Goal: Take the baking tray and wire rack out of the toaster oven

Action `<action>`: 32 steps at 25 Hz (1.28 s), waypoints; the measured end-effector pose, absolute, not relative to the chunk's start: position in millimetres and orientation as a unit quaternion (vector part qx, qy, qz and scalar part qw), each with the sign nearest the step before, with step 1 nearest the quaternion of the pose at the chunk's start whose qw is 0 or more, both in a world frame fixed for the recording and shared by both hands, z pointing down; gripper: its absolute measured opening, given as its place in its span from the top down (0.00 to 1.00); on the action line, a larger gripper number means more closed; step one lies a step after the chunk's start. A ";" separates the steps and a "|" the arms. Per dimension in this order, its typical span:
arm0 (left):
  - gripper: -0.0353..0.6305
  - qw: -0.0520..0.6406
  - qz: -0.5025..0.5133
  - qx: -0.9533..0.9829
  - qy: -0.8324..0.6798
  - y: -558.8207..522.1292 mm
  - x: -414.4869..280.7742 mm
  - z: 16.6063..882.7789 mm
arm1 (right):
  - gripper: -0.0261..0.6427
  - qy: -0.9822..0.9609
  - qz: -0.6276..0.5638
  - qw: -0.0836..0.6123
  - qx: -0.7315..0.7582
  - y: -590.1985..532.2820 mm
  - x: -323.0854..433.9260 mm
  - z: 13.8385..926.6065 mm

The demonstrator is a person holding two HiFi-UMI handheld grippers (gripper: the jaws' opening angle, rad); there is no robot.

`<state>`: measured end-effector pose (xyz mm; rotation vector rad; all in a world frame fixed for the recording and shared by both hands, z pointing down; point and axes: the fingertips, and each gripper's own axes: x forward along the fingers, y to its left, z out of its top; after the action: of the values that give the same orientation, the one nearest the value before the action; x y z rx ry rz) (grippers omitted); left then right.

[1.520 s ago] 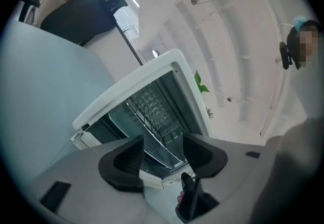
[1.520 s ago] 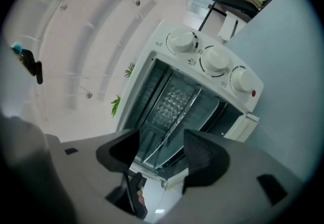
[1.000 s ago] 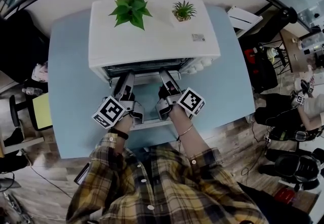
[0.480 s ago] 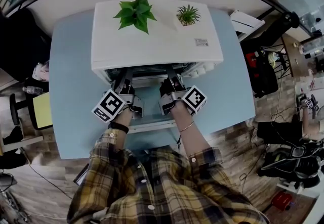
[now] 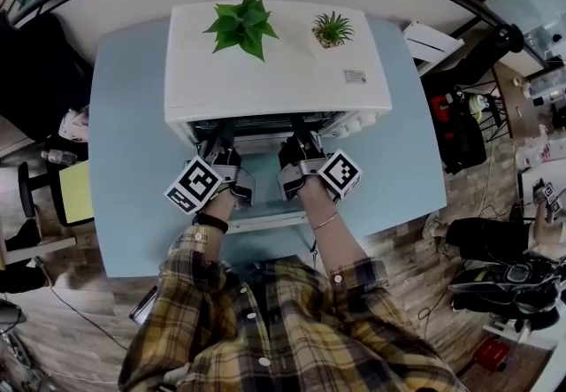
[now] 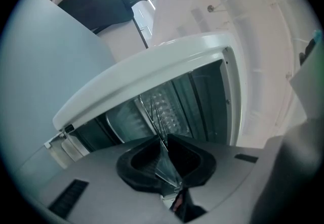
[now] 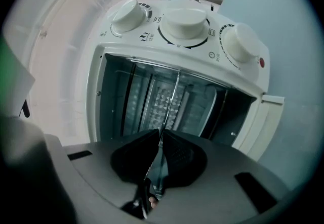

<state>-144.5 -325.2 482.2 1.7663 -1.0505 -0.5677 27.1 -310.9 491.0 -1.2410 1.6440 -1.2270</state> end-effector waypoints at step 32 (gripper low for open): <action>0.89 0.475 -0.214 0.746 -0.414 -210.6 -154.2 474.7 | 0.91 0.690 -0.460 0.316 -0.462 -198.5 14.3 476.1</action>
<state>-154.2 -210.6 474.7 1.8249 -1.0136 -0.5240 14.3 -198.5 476.1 -1.2157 1.8173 -1.2111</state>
